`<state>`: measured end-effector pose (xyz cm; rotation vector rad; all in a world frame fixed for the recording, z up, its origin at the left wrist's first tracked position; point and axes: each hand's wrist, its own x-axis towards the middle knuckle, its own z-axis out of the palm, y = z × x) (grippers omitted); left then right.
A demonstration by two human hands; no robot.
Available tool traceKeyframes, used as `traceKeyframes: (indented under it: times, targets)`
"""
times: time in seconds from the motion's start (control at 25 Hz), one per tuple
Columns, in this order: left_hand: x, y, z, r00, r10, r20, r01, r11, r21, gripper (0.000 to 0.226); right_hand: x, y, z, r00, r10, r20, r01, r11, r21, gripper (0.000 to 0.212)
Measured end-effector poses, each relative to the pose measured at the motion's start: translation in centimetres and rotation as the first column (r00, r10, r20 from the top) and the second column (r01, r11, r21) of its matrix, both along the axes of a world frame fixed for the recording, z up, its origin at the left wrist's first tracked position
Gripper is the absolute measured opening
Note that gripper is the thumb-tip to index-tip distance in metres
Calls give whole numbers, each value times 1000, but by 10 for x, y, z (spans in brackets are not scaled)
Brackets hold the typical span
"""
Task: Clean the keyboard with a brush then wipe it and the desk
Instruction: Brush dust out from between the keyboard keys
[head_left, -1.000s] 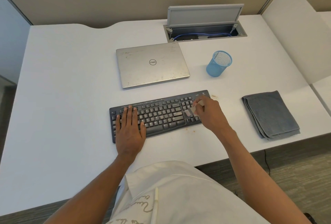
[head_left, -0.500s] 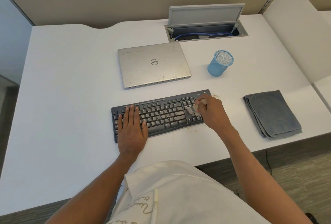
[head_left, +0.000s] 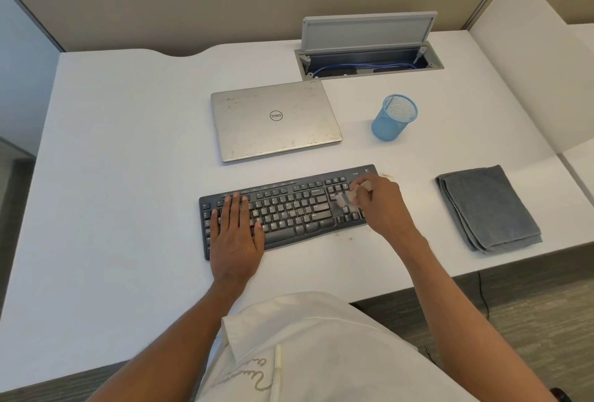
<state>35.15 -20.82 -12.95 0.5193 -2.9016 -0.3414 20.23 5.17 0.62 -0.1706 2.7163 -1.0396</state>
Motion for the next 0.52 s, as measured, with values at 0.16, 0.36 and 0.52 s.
traceKeyframes:
  times: [0.16,0.36,0.52]
  targets:
    - [0,0,0,1000,1,-3,-1,1000,1,63,-4,4,-7,999,37,36,-37,999,3,23]
    - [0,0,-1,1000,0,-10,0,1000,13,63,-13,11,-6,994,-98,-49,101,994,52,25]
    - [0,0,-1,1000,1,-5,-1,1000,3,64,-19,19,2,991,-48,-127,46,999,-26,24]
